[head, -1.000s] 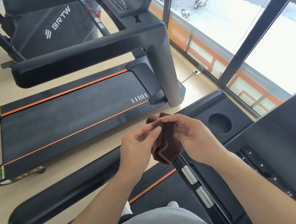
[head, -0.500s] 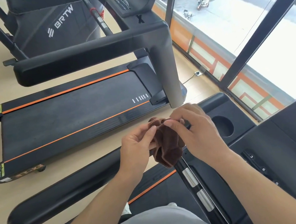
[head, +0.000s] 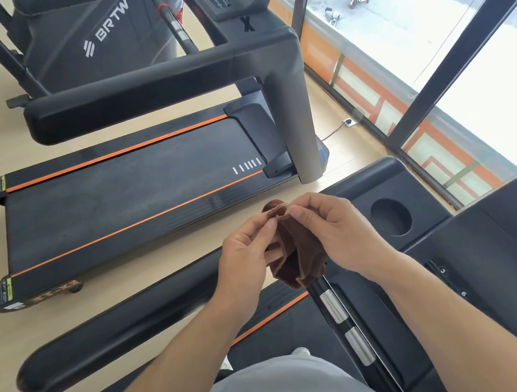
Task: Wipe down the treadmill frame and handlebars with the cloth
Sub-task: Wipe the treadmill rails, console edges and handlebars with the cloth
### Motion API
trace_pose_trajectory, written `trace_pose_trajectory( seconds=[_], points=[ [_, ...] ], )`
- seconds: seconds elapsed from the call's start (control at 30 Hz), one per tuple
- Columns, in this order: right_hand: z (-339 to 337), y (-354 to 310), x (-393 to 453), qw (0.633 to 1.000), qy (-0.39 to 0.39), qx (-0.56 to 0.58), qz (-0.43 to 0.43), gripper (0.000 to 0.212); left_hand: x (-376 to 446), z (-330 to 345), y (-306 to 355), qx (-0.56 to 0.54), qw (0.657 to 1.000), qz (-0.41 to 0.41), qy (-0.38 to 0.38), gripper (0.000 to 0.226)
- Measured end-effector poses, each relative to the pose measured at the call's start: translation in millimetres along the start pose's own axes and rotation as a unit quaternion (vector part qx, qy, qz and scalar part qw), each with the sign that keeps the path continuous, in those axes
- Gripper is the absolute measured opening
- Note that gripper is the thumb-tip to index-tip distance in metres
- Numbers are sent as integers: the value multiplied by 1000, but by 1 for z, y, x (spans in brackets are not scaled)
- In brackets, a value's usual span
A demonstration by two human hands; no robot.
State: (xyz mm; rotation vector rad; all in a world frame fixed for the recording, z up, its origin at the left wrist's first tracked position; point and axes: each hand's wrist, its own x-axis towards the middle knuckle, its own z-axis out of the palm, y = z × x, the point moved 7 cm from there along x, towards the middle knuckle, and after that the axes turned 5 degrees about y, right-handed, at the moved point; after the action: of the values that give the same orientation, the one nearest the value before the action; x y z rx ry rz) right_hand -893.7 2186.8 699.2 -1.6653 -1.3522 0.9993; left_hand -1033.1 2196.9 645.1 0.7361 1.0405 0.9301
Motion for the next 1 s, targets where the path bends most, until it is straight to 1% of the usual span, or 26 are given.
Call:
trace_pose_trajectory(
  seconds=[0.1,0.2,0.27,0.33,0.43,0.6,0.67,0.73,0.77,0.83,0.87,0.9,0.93,1.0],
  points=[
    [3,2,0,1000,0,-6,10,18,3,0,-2,-9,1000,-9,6,26],
    [-4,2,2,998,41,-43,12,18,2,2,-2,-30,999,-24,0,29],
    [-7,1,2,997,59,-46,11,17,0,4,-1,-45,999,-26,-6,30],
    [-8,0,2,997,68,-49,5,17,-1,6,1,-26,999,-10,-18,28],
    [-10,0,0,996,84,-39,5,17,1,4,-2,19,1000,-1,-9,24],
    [-10,3,-4,996,84,-16,25,19,2,5,-2,-3,1000,-15,9,18],
    [-9,2,-6,996,77,-35,15,15,2,5,0,14,1000,-3,11,18],
    [-13,1,-8,994,83,-75,-7,7,3,5,6,44,999,18,14,19],
    [-15,-1,-8,992,76,-96,-23,13,2,5,10,58,998,28,14,19],
    [-14,-7,-8,988,23,-145,-45,39,1,7,21,85,995,54,2,19],
    [-13,-9,-7,983,1,-175,-56,45,0,8,27,107,992,74,-6,19],
    [-14,-13,-5,978,-5,-198,-70,43,-1,11,33,132,987,94,-14,18],
    [-16,-17,-5,976,6,-205,-80,36,-1,12,38,152,982,111,-22,17],
    [-25,-28,-4,979,55,-175,-93,17,-4,16,46,149,980,126,-33,15]
  ],
)
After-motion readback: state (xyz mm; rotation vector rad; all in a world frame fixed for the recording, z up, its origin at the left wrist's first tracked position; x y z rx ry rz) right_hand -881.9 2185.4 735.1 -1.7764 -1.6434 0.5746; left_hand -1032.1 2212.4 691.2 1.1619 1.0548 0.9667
